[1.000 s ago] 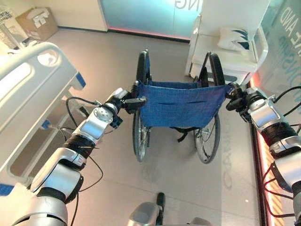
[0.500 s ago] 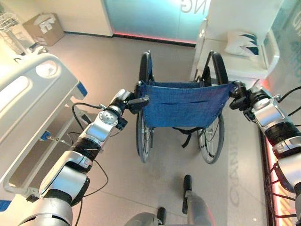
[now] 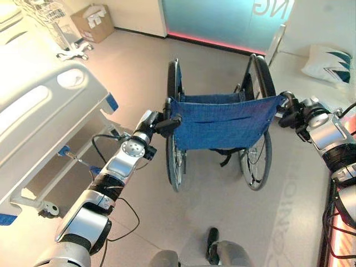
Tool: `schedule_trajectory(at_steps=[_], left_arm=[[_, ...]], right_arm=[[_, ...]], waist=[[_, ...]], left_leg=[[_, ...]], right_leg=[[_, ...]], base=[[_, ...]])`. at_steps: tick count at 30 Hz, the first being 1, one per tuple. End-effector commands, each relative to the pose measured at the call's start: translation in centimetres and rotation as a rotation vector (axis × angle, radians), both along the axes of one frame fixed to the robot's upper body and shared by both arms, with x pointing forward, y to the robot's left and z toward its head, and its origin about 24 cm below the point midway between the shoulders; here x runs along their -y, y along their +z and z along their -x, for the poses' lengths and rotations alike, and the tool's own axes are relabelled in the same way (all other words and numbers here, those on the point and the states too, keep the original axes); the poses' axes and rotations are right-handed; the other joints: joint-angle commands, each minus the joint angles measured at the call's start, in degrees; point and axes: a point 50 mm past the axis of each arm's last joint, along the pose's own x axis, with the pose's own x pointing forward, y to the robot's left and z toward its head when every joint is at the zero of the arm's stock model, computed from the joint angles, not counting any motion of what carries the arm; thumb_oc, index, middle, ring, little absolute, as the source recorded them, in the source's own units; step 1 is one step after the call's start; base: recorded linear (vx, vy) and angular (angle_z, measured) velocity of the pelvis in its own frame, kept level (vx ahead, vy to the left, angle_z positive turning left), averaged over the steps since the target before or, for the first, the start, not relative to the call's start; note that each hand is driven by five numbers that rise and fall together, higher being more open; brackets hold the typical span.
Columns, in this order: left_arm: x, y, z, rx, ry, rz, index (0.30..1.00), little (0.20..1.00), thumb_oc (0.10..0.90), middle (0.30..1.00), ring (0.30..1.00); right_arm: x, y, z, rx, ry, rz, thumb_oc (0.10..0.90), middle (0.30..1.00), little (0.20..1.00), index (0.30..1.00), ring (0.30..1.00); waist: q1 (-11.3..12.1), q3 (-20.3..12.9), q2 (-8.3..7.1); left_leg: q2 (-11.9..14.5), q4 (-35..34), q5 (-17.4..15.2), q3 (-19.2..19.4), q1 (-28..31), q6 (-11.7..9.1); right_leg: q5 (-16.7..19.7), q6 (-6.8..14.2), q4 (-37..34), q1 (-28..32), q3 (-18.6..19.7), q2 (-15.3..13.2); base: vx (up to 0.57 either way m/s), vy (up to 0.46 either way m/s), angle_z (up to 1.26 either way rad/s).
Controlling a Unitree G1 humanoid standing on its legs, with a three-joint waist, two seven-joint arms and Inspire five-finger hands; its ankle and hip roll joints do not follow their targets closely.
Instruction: Push the wheelchair next to the bed
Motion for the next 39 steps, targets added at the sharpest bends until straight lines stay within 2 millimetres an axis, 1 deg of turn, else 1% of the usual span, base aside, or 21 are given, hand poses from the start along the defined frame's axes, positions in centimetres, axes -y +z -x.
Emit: schedule_trajectory(at_steps=[1, 3, 4, 5, 7, 9, 12, 13, 15, 16, 19, 20, 21, 22, 24, 26, 28, 30, 33, 35, 39], left_arm=[[0.8, -4.4, 2.3, -0.123, -0.093, -0.157, 0.300, 0.300, 0.400, 0.300, 0.300], [0.4, -4.1, 2.4, -0.113, -0.077, -0.142, 0.300, 0.300, 0.400, 0.300, 0.300], [0.4, -4.1, 2.4, -0.112, -0.076, -0.141, 0.300, 0.300, 0.400, 0.300, 0.300], [-0.1, -4.1, 2.6, -0.107, -0.066, -0.134, 0.300, 0.300, 0.400, 0.300, 0.300], [-1.0, -3.9, 2.7, -0.094, -0.041, -0.131, 0.300, 0.300, 0.400, 0.300, 0.300], [-1.6, -3.7, 2.7, -0.089, -0.031, -0.135, 0.300, 0.300, 0.400, 0.300, 0.300], [-2.9, -4.1, 2.9, -0.125, -0.002, -0.161, 0.300, 0.300, 0.400, 0.300, 0.300], [-3.1, -4.1, 3.0, -0.132, -0.002, -0.167, 0.300, 0.300, 0.400, 0.300, 0.300], [-4.1, -4.3, 3.3, -0.161, 0.010, -0.201, 0.300, 0.300, 0.400, 0.300, 0.300], [-4.5, -4.5, 3.5, -0.174, 0.010, -0.221, 0.300, 0.300, 0.400, 0.300, 0.300], [-5.0, -5.3, 3.9, -0.203, 0.018, -0.245, 0.300, 0.300, 0.400, 0.300, 0.300], [-5.2, -5.1, 3.6, -0.204, 0.016, -0.263, 0.300, 0.300, 0.400, 0.300, 0.300], [-5.3, -5.0, 3.5, -0.201, 0.015, -0.266, 0.300, 0.300, 0.400, 0.300, 0.300], [-5.2, -4.6, 3.2, -0.186, 0.013, -0.277, 0.300, 0.300, 0.400, 0.300, 0.300], [-5.2, -3.8, 2.5, -0.153, 0.008, -0.286, 0.300, 0.300, 0.400, 0.300, 0.300], [-4.8, -2.7, 1.7, -0.120, -0.013, -0.283, 0.300, 0.300, 0.400, 0.300, 0.300], [-4.3, -2.1, 1.4, -0.101, -0.033, -0.281, 0.300, 0.300, 0.400, 0.300, 0.300], [-3.8, -1.8, 1.2, -0.091, -0.048, -0.286, 0.300, 0.300, 0.400, 0.300, 0.300], [-3.2, -2.1, 1.4, -0.122, -0.057, -0.272, 0.300, 0.300, 0.400, 0.300, 0.300], [-2.8, -2.6, 1.7, -0.135, -0.046, -0.265, 0.300, 0.300, 0.400, 0.300, 0.300], [-1.7, -2.6, 1.8, -0.118, -0.069, -0.255, 0.300, 0.300, 0.400, 0.300, 0.300]], right_arm=[[-6.4, 2.2, -1.4, 0.139, 0.365, 0.007, 0.400, 0.300, 0.300, 0.300, 0.300], [-7.1, 1.2, -1.5, 0.140, 0.383, 0.009, 0.400, 0.300, 0.300, 0.300, 0.300], [-7.1, 1.1, -1.5, 0.139, 0.385, 0.010, 0.400, 0.300, 0.300, 0.300, 0.300], [-7.5, 0.9, -1.6, 0.141, 0.396, 0.018, 0.400, 0.300, 0.300, 0.300, 0.300], [-7.8, 1.6, -1.8, 0.143, 0.422, 0.036, 0.400, 0.300, 0.300, 0.300, 0.300], [-7.9, 1.9, -2.0, 0.140, 0.441, 0.068, 0.400, 0.300, 0.300, 0.300, 0.300], [-8.1, 1.0, -2.1, 0.112, 0.476, 0.050, 0.400, 0.300, 0.300, 0.300, 0.300], [-8.1, 0.8, -2.0, 0.108, 0.478, 0.047, 0.400, 0.300, 0.300, 0.300, 0.300], [-8.0, -0.4, -1.6, 0.089, 0.496, 0.031, 0.400, 0.300, 0.300, 0.300, 0.300], [-7.9, -0.8, -1.4, 0.082, 0.501, 0.025, 0.400, 0.300, 0.300, 0.300, 0.300], [-8.0, -1.0, -1.2, 0.072, 0.504, 0.017, 0.400, 0.300, 0.300, 0.300, 0.300], [-8.5, -0.6, -1.5, 0.081, 0.504, 0.020, 0.400, 0.300, 0.300, 0.300, 0.300], [-8.7, -0.5, -1.5, 0.086, 0.503, 0.020, 0.400, 0.300, 0.300, 0.300, 0.300], [-9.1, 0.2, -1.8, 0.106, 0.502, 0.023, 0.400, 0.300, 0.300, 0.300, 0.300], [-9.5, 1.0, -2.1, 0.142, 0.491, 0.033, 0.400, 0.300, 0.300, 0.300, 0.300], [-9.5, 2.3, -2.4, 0.168, 0.468, 0.047, 0.400, 0.300, 0.300, 0.300, 0.300], [-9.2, 3.4, -2.6, 0.183, 0.446, 0.055, 0.400, 0.300, 0.300, 0.300, 0.300], [-9.1, 4.5, -2.6, 0.187, 0.438, 0.068, 0.400, 0.300, 0.300, 0.300, 0.300], [-8.4, 5.2, -2.4, 0.164, 0.419, 0.049, 0.400, 0.300, 0.300, 0.300, 0.300], [-8.2, 5.5, -2.3, 0.158, 0.435, 0.054, 0.400, 0.300, 0.300, 0.300, 0.300], [-7.7, 6.1, -2.1, 0.173, 0.427, 0.083, 0.400, 0.300, 0.300, 0.300, 0.300]], waist=[[2.88, 4.78, -1.05], [4.98, 6.53, 0.95], [5.34, 6.83, 0.97], [7.45, 7.23, 2.64], [9.86, 6.63, 3.89], [10.34, 5.82, 4.27], [11.92, 3.69, 2.73], [12.44, 3.01, 2.45], [13.94, 0.36, 0.60], [13.90, -0.50, 0.35], [13.27, -1.33, 0.56], [12.36, -0.71, 0.93], [12.20, -0.66, 1.25], [11.24, 0.41, 1.75], [9.67, 2.57, 1.54], [7.50, 4.69, 0.55], [6.60, 5.07, 0.06], [6.33, 4.74, -1.16], [6.31, 4.10, -2.24], [6.56, 4.57, -2.88], [5.46, 5.29, -2.31]], left_leg=[[-1.29, -9.80, 12.89, 2.23, -6.91, 3.25], [-4.24, -16.19, 16.56, 6.05, -11.57, 2.09], [-4.41, -16.63, 16.76, 6.48, -11.51, 1.98], [-6.34, -23.84, 20.21, 7.30, -13.38, 1.21], [-7.91, -30.48, 22.27, 7.62, -12.95, 1.57], [-6.78, -30.12, 19.71, 10.53, -11.86, 2.89], [-6.43, -24.60, 12.93, 9.39, -11.04, 6.65], [-6.10, -24.44, 12.70, 9.43, -11.03, 7.07], [-6.12, -24.77, 11.71, 9.39, -9.19, 8.98], [-6.32, -24.95, 11.40, 8.66, -8.19, 9.50], [-6.75, -24.82, 10.61, 5.61, -6.08, 9.65], [-6.96, -23.96, 9.28, 2.55, -4.21, 9.56], [-6.68, -23.96, 9.18, 1.89, -3.88, 9.48], [-6.38, -23.43, 8.31, -0.56, -2.47, 9.31], [-6.62, -22.04, 5.69, -3.83, -0.92, 9.24], [-7.44, -19.93, 1.82, -8.43, 0.19, 8.71], [-7.64, -19.71, 0.61, -11.71, 0.47, 8.06], [-7.05, -18.88, -0.26, -13.51, -0.22, 6.91], [-3.52, -17.41, 1.04, -12.86, -1.29, 5.23], [0.53, -17.61, 2.99, -10.84, -0.53, 3.54], [4.08, -20.22, 6.63, -7.98, 0.88, 2.39]], right_leg=[[0.99, 3.63, -0.73, 5.18, 3.97, 0.67], [0.56, 3.52, -1.93, 8.22, 4.33, 3.75], [0.42, 3.55, -2.00, 8.68, 4.57, 3.83], [-0.21, 3.70, -2.25, 11.01, 6.22, 6.23], [-3.17, 3.53, -1.03, 12.64, 8.49, 8.75], [-5.50, 3.23, 1.88, 12.08, 7.42, 9.05], [-8.45, 4.01, 11.61, 12.54, 7.18, 7.14], [-7.87, 4.36, 12.75, 12.95, 7.01, 6.98], [-0.02, 9.07, 22.43, 13.80, 5.01, 4.05], [4.08, 11.01, 26.15, 12.70, 6.10, 3.78], [6.23, 11.68, 27.36, 9.13, 6.46, 1.95], [5.26, 10.77, 24.47, 4.85, 5.94, -1.01], [5.55, 10.56, 23.50, 3.55, 6.01, -1.24], [5.87, 10.07, 21.54, -1.46, 6.36, -2.87], [10.05, 10.13, 16.16, -9.04, 7.91, -7.12], [13.20, 11.53, 4.80, -12.84, 11.56, -10.82], [13.52, 12.38, -0.08, -12.76, 15.04, -10.41], [13.23, 12.94, -1.14, -10.96, 15.65, -9.83], [9.27, 12.33, 1.97, -7.97, 12.83, -8.78], [7.21, 11.46, 3.73, -6.07, 8.46, -9.24], [4.43, 9.87, 4.96, -4.51, 5.53, -7.84]], base=[[0.41, -0.155, 0.06], [0.39, -0.099, -0.32], [0.51, -0.073, -0.50], [0.54, -0.047, -0.59], [0.54, -0.024, -0.87], [0.33, 0.049, -0.76], [0.49, 0.054, -0.59], [0.51, 0.003, -0.12], [0.59, 0.025, 0.12], [0.51, 0.019, 0.22], [0.48, -0.074, 0.06], [0.40, -0.188, 0.11], [0.34, -0.267, 0.14], [0.14, -0.221, 0.26], [0.23, -0.378, 0.42], [0.39, -0.481, 0.65], [0.31, -0.352, 1.17], [0.31, -0.404, 1.25], [0.35, -0.350, 0.84], [0.39, -0.348, 0.72], [0.21, -0.231, 0.71]])
